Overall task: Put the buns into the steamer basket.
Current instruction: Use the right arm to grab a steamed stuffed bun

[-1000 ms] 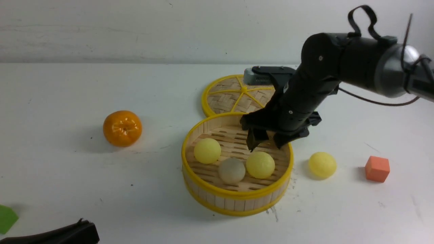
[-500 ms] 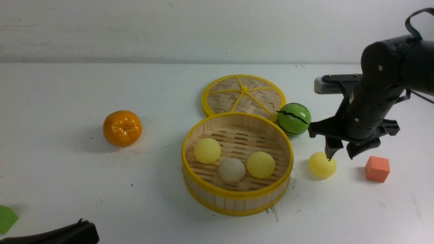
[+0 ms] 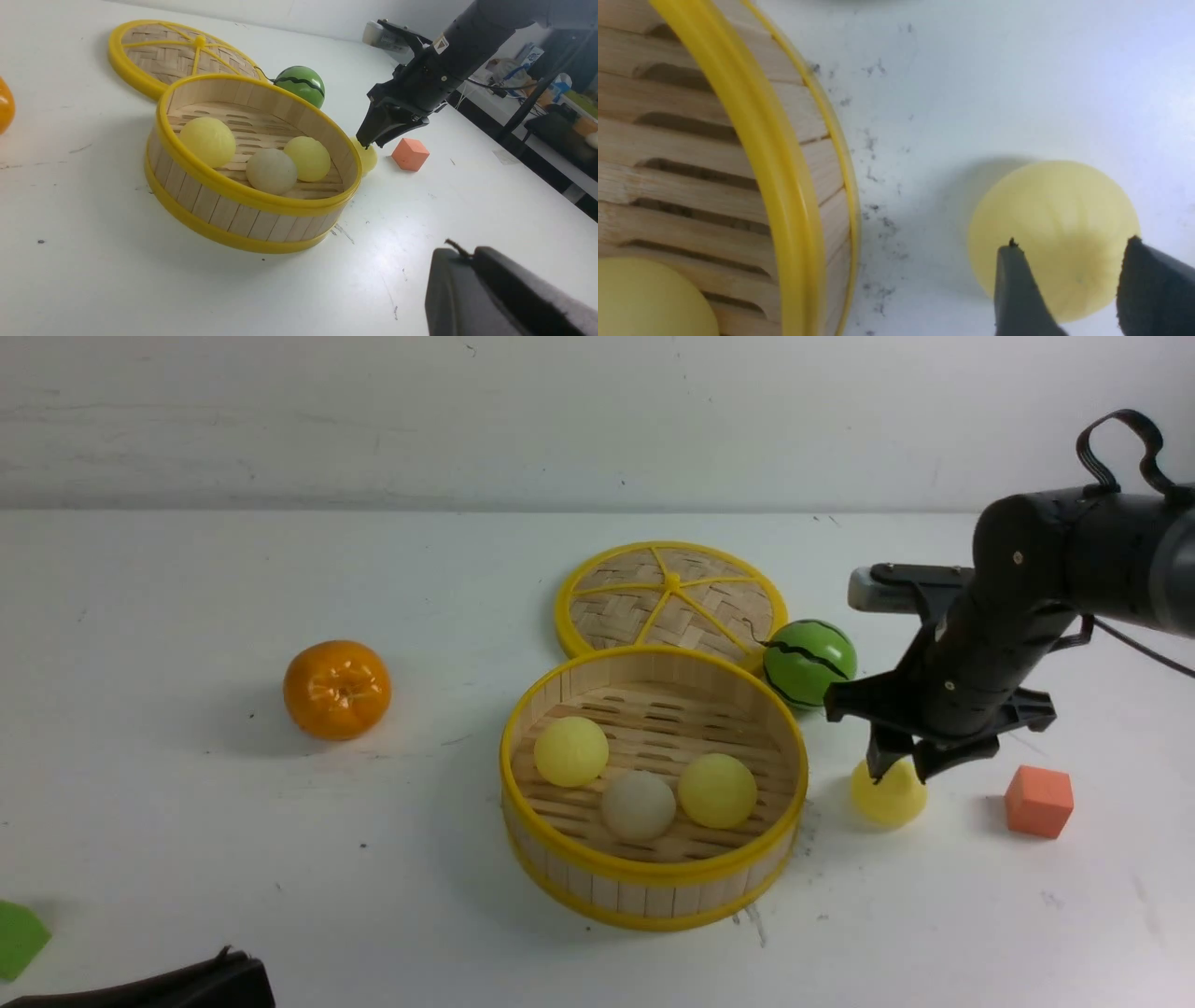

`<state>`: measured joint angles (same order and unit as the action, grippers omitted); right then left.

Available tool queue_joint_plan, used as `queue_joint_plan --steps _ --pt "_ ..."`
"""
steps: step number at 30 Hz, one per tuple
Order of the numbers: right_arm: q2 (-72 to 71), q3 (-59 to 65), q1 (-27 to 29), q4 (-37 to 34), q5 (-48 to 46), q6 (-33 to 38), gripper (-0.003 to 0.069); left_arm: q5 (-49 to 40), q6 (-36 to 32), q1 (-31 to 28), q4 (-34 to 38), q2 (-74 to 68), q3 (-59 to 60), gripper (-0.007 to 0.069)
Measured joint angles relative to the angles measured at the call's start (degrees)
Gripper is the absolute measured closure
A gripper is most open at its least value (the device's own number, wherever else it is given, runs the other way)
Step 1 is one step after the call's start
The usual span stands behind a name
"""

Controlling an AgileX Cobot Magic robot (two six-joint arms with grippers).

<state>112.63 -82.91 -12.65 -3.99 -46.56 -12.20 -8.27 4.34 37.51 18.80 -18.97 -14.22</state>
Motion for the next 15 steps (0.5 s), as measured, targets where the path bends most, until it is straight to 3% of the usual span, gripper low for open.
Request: queue_joint_plan --steps 7,10,15 --pt "1.55 0.00 0.00 0.00 0.48 0.05 0.0445 -0.05 0.00 0.00 -0.17 0.00 0.00 0.0587" --pt "1.72 -0.10 0.00 0.05 0.71 0.34 0.0553 -0.05 0.00 0.00 -0.21 0.00 0.00 0.0587" --pt "1.45 -0.17 0.00 0.16 0.01 3.30 0.0655 -0.05 0.00 0.00 -0.21 0.00 0.00 0.0587"
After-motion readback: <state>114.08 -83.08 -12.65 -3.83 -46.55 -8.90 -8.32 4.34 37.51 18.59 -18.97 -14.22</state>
